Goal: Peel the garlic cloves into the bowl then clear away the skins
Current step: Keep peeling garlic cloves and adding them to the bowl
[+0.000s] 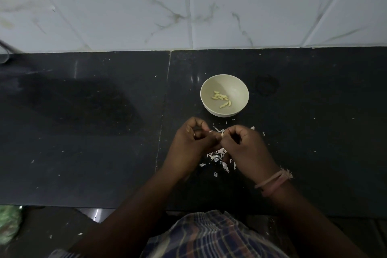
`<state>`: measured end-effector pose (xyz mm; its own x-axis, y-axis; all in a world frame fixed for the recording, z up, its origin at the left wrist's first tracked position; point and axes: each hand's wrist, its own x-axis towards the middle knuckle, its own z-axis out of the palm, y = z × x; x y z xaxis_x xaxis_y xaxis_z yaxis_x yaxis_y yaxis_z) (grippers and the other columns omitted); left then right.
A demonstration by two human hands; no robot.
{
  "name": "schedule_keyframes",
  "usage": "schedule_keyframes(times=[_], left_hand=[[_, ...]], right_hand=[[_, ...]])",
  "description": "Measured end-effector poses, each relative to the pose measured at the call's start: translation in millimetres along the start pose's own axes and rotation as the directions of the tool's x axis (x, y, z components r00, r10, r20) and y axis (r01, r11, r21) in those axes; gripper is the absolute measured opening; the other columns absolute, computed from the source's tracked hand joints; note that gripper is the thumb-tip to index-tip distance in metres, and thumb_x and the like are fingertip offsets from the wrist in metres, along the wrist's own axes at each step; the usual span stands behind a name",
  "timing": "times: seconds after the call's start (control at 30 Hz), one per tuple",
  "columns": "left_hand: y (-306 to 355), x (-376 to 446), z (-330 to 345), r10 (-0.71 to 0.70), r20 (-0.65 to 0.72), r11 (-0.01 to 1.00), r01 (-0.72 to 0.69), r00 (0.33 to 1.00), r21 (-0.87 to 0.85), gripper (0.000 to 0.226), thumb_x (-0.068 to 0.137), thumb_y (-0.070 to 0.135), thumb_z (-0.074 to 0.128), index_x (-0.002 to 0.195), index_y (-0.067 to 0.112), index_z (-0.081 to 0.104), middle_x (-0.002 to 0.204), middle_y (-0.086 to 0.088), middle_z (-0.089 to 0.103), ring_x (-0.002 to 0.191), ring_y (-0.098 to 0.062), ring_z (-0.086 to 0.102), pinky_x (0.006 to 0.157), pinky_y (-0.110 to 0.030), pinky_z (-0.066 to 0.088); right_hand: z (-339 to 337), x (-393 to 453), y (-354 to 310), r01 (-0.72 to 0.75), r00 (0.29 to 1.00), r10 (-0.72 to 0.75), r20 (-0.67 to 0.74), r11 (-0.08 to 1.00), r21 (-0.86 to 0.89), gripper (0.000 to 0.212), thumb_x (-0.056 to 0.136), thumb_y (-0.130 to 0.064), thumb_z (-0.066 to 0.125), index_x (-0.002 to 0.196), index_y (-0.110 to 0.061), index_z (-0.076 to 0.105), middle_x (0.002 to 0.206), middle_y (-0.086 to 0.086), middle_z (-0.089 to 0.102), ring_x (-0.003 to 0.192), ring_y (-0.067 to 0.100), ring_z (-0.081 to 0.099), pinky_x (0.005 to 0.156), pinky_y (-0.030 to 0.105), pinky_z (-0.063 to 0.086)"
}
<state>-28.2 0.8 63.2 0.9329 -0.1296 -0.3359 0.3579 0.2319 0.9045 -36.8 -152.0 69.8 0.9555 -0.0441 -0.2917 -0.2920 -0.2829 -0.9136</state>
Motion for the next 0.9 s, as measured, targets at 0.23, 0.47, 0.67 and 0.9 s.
schedule_keyframes(times=[0.23,0.47,0.67,0.9], left_hand=[[-1.3,-0.4,-2.7,-0.054,0.025,0.992,0.056,0.998,-0.111,0.018,0.086,-0.007,0.070,0.102,0.003,0.067,0.090,-0.018,0.072,0.082,-0.022,0.072,0.078,-0.032,0.060],[-2.2,4.9,-8.9,-0.120,0.074,0.981,0.130,0.990,-0.145,0.017,0.085,-0.003,0.070,0.098,0.007,0.067,0.080,-0.007,0.072,0.074,-0.019,0.069,0.070,-0.029,0.059],[-6.1,4.0,1.8,-0.034,0.047,0.990,0.040,0.998,-0.132,0.028,0.078,0.007,0.079,0.103,0.002,0.066,0.092,-0.017,0.074,0.084,-0.025,0.073,0.077,-0.032,0.060],[-12.0,2.7,9.0,-0.021,0.008,0.989,0.022,1.000,-0.147,0.012,0.092,-0.004,0.067,0.101,0.004,0.065,0.090,-0.014,0.073,0.083,-0.023,0.072,0.077,-0.033,0.059]], right_hand=[[5.6,-3.2,-6.2,-0.012,0.999,0.012,-0.032,1.000,0.004,0.012,0.093,-0.015,0.064,0.084,-0.008,0.067,0.057,-0.005,0.066,0.048,0.016,0.060,0.048,0.020,0.043],[12.8,-9.7,-9.2,-0.015,1.000,0.016,-0.001,0.996,0.085,0.014,0.095,-0.017,0.066,0.089,-0.004,0.066,0.064,-0.001,0.069,0.049,0.017,0.060,0.046,0.019,0.042],[1.3,-7.6,-7.0,-0.012,0.998,0.016,-0.055,0.998,0.060,0.014,0.094,-0.019,0.066,0.089,-0.006,0.065,0.067,-0.001,0.072,0.048,0.016,0.060,0.048,0.022,0.047],[-1.3,-4.8,-3.6,-0.026,0.998,0.030,-0.056,0.998,0.064,0.011,0.094,-0.017,0.065,0.089,-0.007,0.068,0.072,0.002,0.074,0.048,0.018,0.062,0.050,0.026,0.049]])
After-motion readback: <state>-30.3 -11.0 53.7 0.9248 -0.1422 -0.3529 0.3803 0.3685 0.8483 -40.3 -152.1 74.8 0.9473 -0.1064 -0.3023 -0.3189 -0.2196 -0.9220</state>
